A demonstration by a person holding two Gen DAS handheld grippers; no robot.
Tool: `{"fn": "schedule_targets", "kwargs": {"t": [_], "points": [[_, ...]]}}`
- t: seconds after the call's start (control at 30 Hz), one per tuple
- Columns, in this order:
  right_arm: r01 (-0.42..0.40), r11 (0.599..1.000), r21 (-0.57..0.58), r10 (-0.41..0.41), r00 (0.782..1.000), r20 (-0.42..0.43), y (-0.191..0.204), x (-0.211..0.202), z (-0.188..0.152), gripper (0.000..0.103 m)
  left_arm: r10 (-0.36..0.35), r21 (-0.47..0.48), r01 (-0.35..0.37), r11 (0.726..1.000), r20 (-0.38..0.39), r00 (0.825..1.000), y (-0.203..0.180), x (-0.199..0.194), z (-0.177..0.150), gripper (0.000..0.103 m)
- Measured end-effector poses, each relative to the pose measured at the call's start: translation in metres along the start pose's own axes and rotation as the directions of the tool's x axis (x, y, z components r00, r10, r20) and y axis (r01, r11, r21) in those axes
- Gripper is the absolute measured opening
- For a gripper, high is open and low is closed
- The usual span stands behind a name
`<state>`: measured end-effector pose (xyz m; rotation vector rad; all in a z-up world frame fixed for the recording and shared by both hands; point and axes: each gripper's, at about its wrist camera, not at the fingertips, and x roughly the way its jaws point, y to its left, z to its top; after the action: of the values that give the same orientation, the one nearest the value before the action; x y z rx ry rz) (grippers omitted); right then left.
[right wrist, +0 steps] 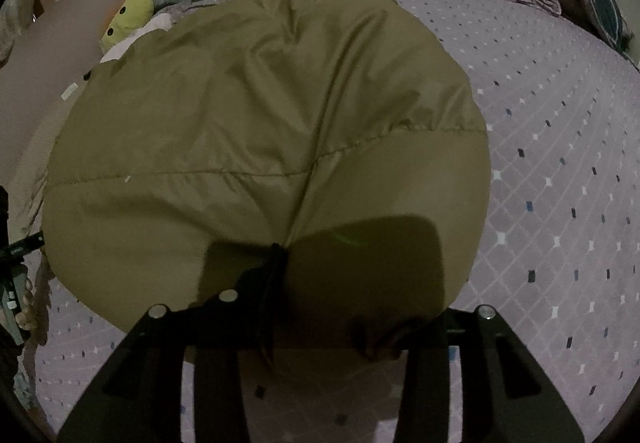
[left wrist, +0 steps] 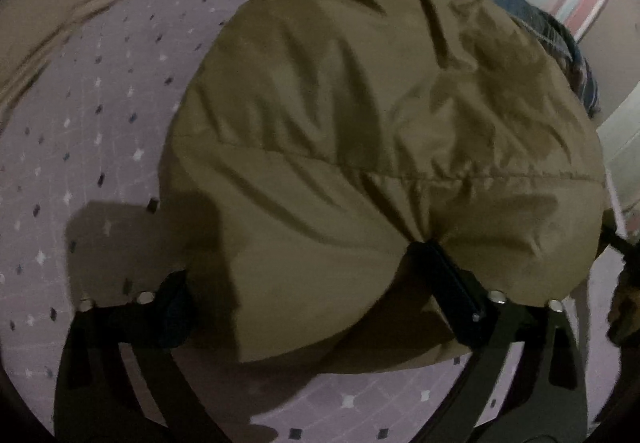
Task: Fold large clothes
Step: 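Close both tools on the rounded folded edge of the jacket, then lift the gripped edge with both tools and fold it over the jacket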
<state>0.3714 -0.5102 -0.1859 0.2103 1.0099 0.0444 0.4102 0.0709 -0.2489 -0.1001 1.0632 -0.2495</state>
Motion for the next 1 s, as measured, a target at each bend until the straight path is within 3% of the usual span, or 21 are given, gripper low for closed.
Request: {"fn": "schedule_targets", "kwargs": {"t": [0.13, 0.43, 0.63, 0.73, 0.8, 0.9, 1.0], "points": [[-0.010, 1.000, 0.007, 0.010, 1.000, -0.003, -0.004, 0.000, 0.000, 0.046, 0.078, 0.085, -0.077, 0.993, -0.002, 0.997, -0.023, -0.004, 0.003, 0.081], [0.019, 1.000, 0.008, -0.019, 1.000, 0.003, -0.013, -0.003, -0.001, 0.064, 0.125, 0.109, -0.123, 0.986, -0.017, 0.992, -0.045, -0.002, 0.020, 0.081], [0.008, 0.994, 0.111, -0.005, 1.000, -0.026, -0.033, 0.006, -0.006, 0.091, 0.137, 0.117, -0.133, 0.984, -0.020, 0.990, -0.055, 0.000, 0.023, 0.081], [-0.092, 0.972, 0.215, 0.106, 0.993, -0.055, -0.048, 0.016, -0.014, 0.092, 0.142, 0.118, -0.139, 0.983, -0.018, 0.990, -0.055, 0.000, 0.020, 0.081], [-0.132, 0.974, 0.183, 0.144, 0.988, -0.059, -0.037, 0.018, -0.014, 0.091, 0.149, 0.117, -0.147, 0.982, -0.012, 0.989, -0.055, -0.001, 0.020, 0.081], [-0.130, 0.980, 0.150, 0.138, 0.989, -0.047, -0.019, 0.022, -0.008, 0.083, 0.164, 0.115, -0.163, 0.980, 0.000, 0.986, -0.057, 0.002, 0.016, 0.080], [-0.111, 0.984, 0.142, 0.115, 0.993, -0.022, -0.011, 0.022, -0.002, 0.073, 0.188, 0.123, -0.189, 0.974, 0.017, 0.982, -0.064, 0.000, 0.017, 0.071]]}}
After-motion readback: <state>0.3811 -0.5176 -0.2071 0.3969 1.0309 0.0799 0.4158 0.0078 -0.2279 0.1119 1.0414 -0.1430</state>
